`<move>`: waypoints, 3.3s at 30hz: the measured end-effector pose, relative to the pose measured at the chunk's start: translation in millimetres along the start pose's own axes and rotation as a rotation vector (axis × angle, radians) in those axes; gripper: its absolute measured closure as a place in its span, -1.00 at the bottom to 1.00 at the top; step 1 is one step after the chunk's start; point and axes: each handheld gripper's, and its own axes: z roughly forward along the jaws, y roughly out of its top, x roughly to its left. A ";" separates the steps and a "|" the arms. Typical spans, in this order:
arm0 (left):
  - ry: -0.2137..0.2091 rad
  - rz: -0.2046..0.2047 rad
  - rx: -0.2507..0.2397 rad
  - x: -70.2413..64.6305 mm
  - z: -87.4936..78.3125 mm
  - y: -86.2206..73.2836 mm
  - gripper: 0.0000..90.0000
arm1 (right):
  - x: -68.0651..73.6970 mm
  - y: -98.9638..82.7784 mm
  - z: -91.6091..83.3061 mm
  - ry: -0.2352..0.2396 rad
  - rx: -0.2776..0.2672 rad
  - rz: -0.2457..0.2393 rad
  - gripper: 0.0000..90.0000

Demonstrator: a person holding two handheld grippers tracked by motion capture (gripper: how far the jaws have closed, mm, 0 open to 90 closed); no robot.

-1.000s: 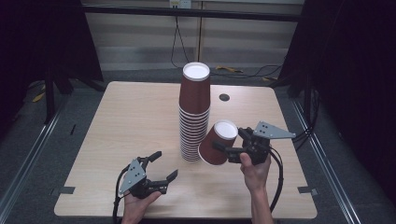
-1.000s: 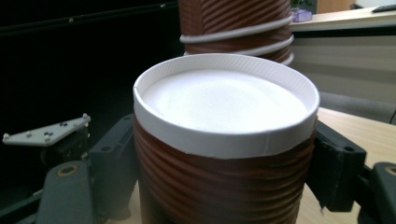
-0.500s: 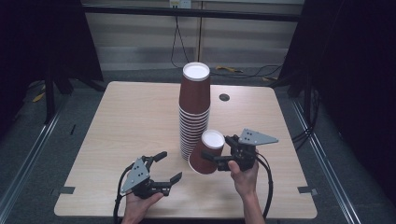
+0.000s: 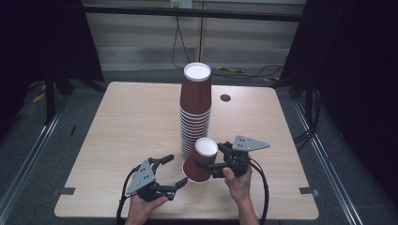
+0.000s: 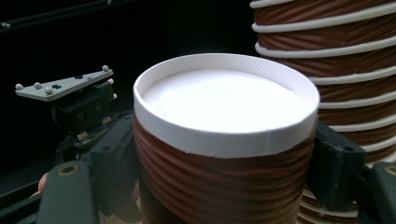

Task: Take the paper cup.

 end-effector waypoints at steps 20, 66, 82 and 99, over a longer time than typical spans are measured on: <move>-0.078 -0.036 0.015 -4.2 20.0 -2.6 -0.80 | 6.0 -11.9 17.0 0.063 -0.009 -0.003 -0.49; -0.046 -0.029 0.055 1.2 19.9 -4.2 -0.71 | 9.1 -12.2 8.8 0.054 -0.020 -0.020 -0.72; -0.053 -0.021 0.127 15.0 7.5 3.7 -0.72 | 5.4 -17.4 -4.7 0.015 0.021 -0.043 -0.72; -0.069 0.014 0.212 17.3 7.5 9.1 -0.71 | 4.2 -21.3 -8.6 -0.068 0.110 -0.087 -0.71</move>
